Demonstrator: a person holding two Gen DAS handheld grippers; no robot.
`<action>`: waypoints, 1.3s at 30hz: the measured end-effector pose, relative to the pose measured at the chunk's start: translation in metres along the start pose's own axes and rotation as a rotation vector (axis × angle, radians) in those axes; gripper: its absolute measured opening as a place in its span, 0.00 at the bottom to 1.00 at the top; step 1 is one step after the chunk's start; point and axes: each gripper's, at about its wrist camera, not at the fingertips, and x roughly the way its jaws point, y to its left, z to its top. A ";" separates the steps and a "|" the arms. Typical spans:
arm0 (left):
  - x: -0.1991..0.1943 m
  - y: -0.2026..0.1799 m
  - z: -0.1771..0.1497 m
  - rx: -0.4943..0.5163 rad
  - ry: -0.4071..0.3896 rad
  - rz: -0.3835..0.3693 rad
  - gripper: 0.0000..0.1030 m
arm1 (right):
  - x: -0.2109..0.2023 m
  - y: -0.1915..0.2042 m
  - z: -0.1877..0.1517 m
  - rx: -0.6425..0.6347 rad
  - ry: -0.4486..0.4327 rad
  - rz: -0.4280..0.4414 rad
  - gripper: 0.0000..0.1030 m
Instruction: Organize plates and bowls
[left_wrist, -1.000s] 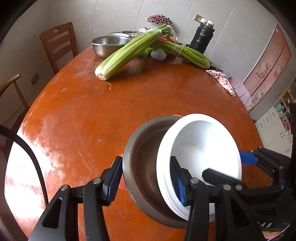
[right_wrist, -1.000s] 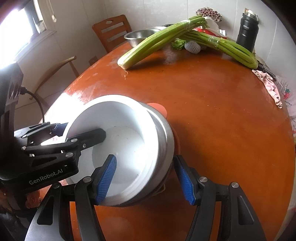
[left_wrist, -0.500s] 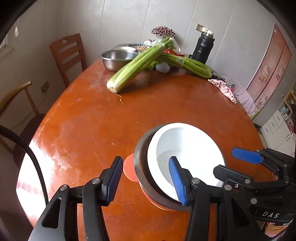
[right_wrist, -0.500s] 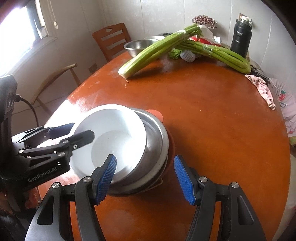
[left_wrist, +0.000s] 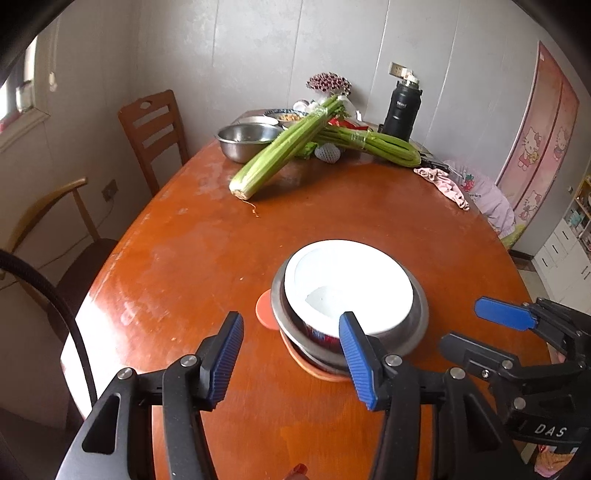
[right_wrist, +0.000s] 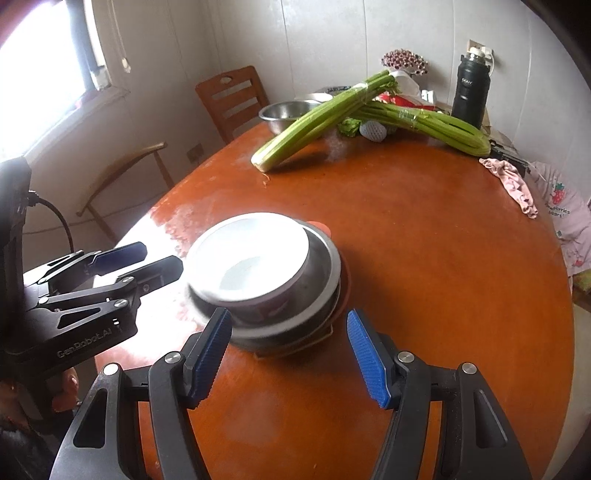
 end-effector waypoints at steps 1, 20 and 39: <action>-0.004 -0.002 -0.004 0.003 -0.004 0.006 0.52 | -0.003 0.001 -0.004 0.000 -0.007 -0.002 0.65; -0.036 -0.032 -0.070 0.034 0.022 0.005 0.53 | -0.040 0.003 -0.079 -0.006 -0.060 -0.058 0.65; -0.039 -0.041 -0.081 0.048 0.028 0.006 0.53 | -0.055 0.003 -0.097 0.003 -0.072 -0.054 0.65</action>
